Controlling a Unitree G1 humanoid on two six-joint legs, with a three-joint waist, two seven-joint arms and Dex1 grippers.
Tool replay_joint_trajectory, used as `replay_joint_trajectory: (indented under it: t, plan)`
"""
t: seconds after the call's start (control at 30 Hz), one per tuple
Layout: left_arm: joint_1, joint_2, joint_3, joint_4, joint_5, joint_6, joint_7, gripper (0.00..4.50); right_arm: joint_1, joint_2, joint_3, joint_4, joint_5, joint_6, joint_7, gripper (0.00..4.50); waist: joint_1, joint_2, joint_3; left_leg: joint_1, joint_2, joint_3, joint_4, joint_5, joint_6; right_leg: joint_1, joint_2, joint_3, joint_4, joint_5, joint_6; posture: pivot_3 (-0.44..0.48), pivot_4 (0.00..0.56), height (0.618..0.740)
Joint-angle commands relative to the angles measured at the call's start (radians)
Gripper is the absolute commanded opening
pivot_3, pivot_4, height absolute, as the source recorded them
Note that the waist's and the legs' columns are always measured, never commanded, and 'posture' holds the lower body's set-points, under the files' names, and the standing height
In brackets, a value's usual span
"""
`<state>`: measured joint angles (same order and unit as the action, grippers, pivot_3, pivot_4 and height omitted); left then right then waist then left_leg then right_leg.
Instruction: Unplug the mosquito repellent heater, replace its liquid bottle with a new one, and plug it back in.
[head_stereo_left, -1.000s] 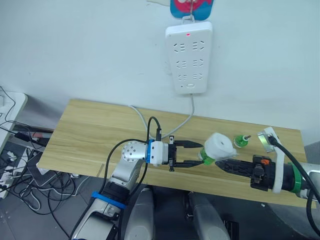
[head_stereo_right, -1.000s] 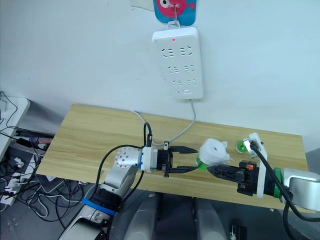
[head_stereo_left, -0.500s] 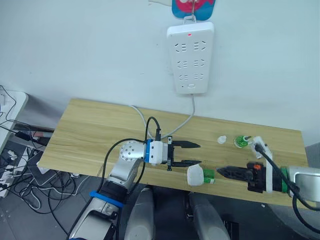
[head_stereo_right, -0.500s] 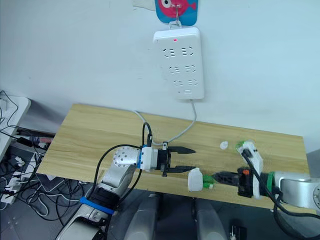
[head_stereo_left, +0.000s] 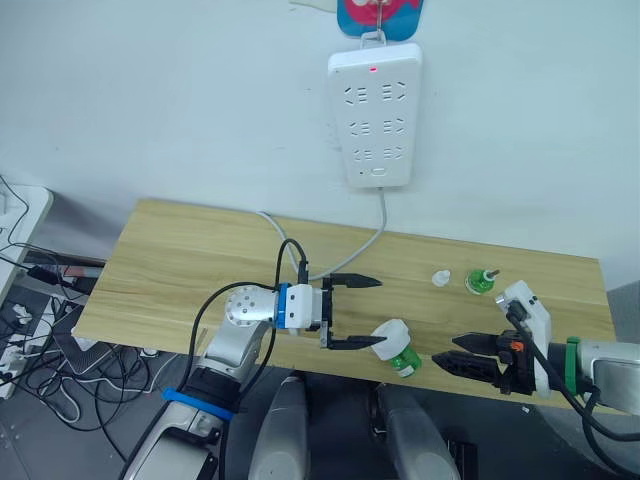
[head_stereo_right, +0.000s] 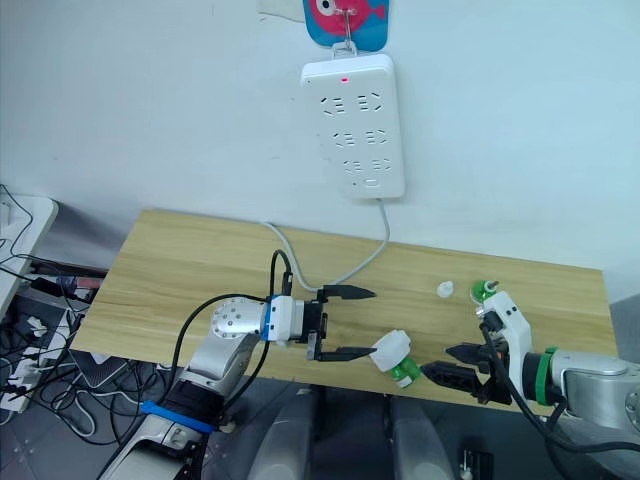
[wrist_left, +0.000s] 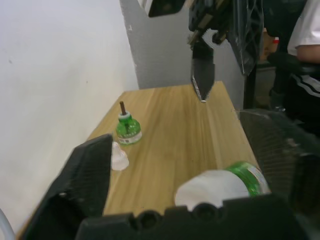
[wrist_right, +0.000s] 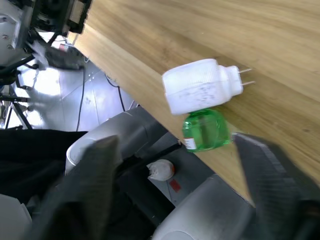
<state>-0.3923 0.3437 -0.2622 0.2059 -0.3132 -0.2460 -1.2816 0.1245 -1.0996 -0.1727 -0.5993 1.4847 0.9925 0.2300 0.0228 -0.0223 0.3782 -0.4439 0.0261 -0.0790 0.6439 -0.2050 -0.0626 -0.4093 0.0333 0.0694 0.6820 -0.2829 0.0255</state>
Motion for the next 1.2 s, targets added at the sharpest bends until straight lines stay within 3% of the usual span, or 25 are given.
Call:
replay_joint_trajectory:
  t: [0.03, 0.37, 0.63, 0.87, 1.2]
  plan:
    - [0.034, 0.025, 0.022, -0.047, -0.033, -0.001, -0.026, 4.5, 0.014, 0.028, 0.012, -0.066, -0.001, 0.009, -0.053, 4.49, 0.0, 0.0, 0.0, 0.0, 0.0, 0.0, 0.0, 0.0, 0.0, 0.0, 0.0, 0.0, 0.0, 0.0, 0.0, 0.101, 0.381, 0.74]
    - [0.161, 0.149, 0.052, -0.131, -0.072, -0.026, -0.131, 4.5, -0.039, 0.151, 0.207, -0.167, -0.082, 0.046, -0.349, 4.49, 0.0, 0.0, 0.0, 0.0, 0.001, 0.0, -0.001, 0.0, 0.0, -0.002, 0.0, 0.001, 0.0, 0.0, 0.0, 0.12, 0.392, 0.74]
    - [0.272, 0.209, 0.069, -0.265, -0.084, 0.021, -0.096, 4.5, -0.132, 0.293, 0.372, -0.158, -0.3, 0.125, -0.5, 4.49, 0.001, 0.0, 0.0, -0.005, 0.001, 0.0, -0.002, 0.0, 0.0, -0.008, 0.0, 0.002, 0.0, -0.001, -0.001, 0.132, 0.393, 0.74]
    - [0.291, 0.222, 0.078, -0.301, -0.078, 0.053, -0.058, 4.5, -0.181, 0.42, 0.426, -0.078, -0.422, 0.211, -0.517, 4.49, 0.002, 0.001, 0.0, -0.007, 0.001, 0.001, -0.003, 0.0, -0.001, -0.011, 0.0, 0.002, 0.0, -0.001, -0.001, 0.152, 0.388, 0.74]
    - [0.297, 0.221, 0.073, -0.342, -0.077, 0.094, -0.009, 4.5, -0.174, 0.511, 0.46, -0.028, -0.619, 0.238, -0.439, 4.49, 0.002, 0.001, 0.0, -0.007, 0.002, 0.002, -0.004, 0.0, -0.001, -0.012, 0.0, 0.002, 0.0, -0.001, -0.001, 0.163, 0.388, 0.74]
